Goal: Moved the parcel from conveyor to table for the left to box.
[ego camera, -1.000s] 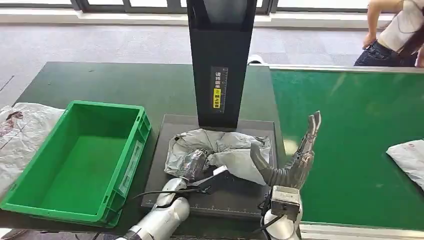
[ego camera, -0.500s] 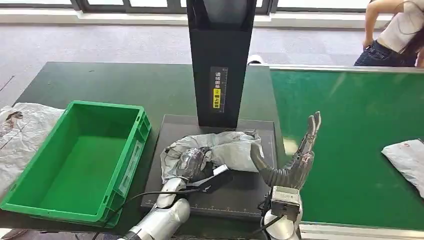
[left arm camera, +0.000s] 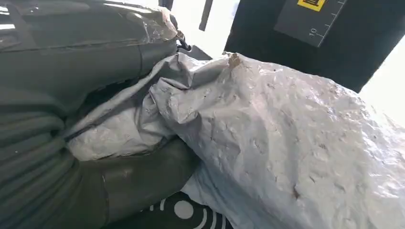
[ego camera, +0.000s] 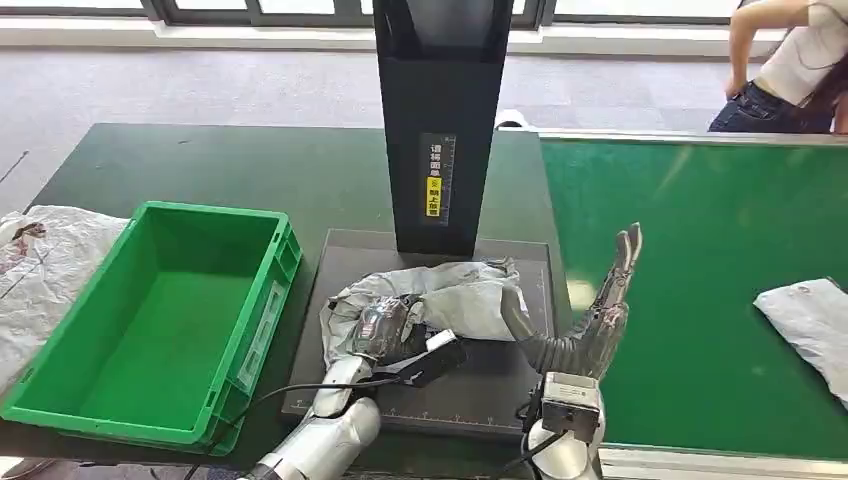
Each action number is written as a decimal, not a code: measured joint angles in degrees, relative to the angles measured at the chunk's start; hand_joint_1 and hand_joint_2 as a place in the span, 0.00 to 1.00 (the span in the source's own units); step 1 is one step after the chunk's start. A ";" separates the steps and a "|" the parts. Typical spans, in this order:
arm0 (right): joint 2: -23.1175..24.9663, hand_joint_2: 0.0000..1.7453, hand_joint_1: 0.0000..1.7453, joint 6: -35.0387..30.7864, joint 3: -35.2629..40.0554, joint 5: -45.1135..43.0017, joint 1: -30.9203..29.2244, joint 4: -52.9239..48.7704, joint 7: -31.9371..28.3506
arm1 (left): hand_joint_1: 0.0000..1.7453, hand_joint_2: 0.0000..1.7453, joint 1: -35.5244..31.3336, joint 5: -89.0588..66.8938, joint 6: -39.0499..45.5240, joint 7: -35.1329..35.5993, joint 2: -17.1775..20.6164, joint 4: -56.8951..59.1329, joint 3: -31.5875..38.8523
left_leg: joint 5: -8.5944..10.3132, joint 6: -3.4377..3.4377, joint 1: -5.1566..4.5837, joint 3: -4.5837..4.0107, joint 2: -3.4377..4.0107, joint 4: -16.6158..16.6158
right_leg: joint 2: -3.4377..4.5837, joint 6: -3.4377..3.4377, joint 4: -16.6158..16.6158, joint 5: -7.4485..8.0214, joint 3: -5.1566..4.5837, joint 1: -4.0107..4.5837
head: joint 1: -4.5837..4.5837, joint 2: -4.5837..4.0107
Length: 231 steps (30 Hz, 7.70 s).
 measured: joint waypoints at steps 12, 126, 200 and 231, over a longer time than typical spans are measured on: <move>0.00 1.00 0.00 0.00 0.00 0.00 0.00 0.00 0.00 | 1.00 1.00 0.01 0.00 -0.02 0.00 0.00 -0.02 0.00 | 0.00 0.00 0.00 0.00 0.00 0.00 | 0.00 0.00 0.00 0.00 0.00 0.00 | 0.02 0.00; -1.62 1.00 0.00 -0.09 -3.96 -1.62 4.56 -1.64 -0.02 | 0.00 1.00 2.76 -17.85 5.71 -15.30 2.08 -38.62 50.32 | 0.33 -0.38 0.03 -0.32 0.08 -0.16 | 0.10 -0.30 0.10 0.24 -0.53 0.13 | -0.07 0.00; 0.07 1.00 0.00 9.62 -0.89 -8.00 -5.76 10.58 0.00 | 0.00 1.00 19.69 54.12 -18.27 -25.03 6.12 -58.05 16.83 | 0.33 -0.38 0.03 -0.38 -0.01 -0.18 | 0.04 -0.29 0.09 0.21 -0.54 0.15 | -0.07 0.00; -0.96 1.00 0.00 3.65 -0.57 -5.07 -4.12 12.13 0.00 | 0.00 1.00 21.37 57.59 -36.44 -25.03 4.13 -56.30 15.89 | 0.29 -0.33 0.03 -0.36 0.02 -0.18 | 0.07 -0.29 0.07 0.21 -0.59 0.07 | -0.07 0.00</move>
